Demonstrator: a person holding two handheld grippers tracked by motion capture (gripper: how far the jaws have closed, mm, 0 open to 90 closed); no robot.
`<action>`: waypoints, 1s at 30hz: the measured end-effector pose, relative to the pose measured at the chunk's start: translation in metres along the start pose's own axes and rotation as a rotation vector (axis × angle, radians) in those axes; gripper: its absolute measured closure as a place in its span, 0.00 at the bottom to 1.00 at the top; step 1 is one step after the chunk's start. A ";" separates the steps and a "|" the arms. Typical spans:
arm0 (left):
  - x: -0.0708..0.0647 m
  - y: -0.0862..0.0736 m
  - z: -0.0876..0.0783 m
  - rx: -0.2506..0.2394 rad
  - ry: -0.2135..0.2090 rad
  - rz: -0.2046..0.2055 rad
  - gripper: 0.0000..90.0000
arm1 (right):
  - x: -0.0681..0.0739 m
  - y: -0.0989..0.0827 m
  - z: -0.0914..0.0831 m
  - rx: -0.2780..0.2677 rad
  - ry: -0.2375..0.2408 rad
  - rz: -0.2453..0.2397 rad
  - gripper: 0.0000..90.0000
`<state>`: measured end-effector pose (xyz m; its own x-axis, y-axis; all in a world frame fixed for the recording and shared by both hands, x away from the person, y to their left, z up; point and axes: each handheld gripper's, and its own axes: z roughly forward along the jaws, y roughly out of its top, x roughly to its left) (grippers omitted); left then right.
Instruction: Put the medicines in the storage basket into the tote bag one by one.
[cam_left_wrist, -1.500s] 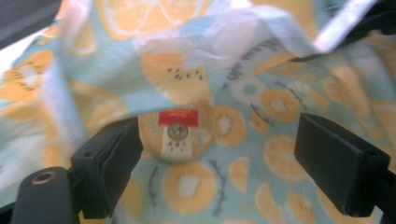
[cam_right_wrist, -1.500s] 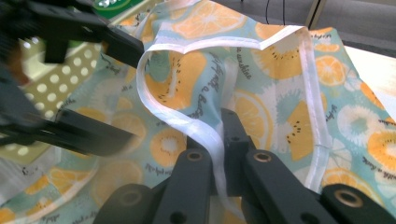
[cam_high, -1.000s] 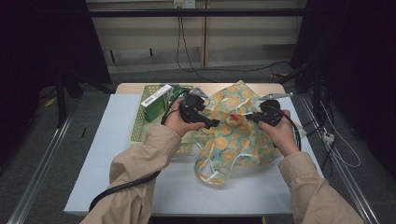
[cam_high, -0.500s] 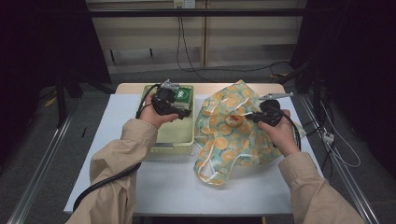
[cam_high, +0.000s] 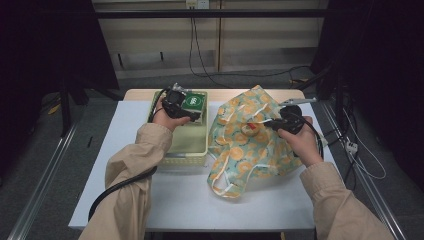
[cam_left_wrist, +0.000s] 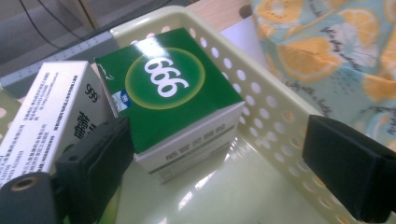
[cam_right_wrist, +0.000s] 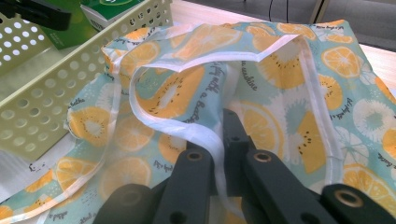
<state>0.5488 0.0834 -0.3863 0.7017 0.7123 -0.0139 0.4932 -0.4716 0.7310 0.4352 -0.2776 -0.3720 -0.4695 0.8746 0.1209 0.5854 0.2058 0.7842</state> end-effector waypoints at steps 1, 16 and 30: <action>0.000 0.000 0.003 0.004 0.005 -0.002 0.09 | 0.000 0.000 0.000 0.001 0.000 0.000 1.00; 0.004 0.004 0.037 0.026 0.105 -0.086 0.06 | -0.002 -0.001 0.005 0.000 0.021 0.012 1.00; 0.003 -0.006 0.033 0.070 0.093 -0.144 0.14 | -0.006 -0.004 0.000 -0.002 0.007 0.019 1.00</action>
<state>0.5649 0.0714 -0.4132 0.5718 0.8189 -0.0495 0.6222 -0.3936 0.6767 0.4355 -0.2840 -0.3760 -0.4630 0.8753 0.1395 0.5928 0.1887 0.7829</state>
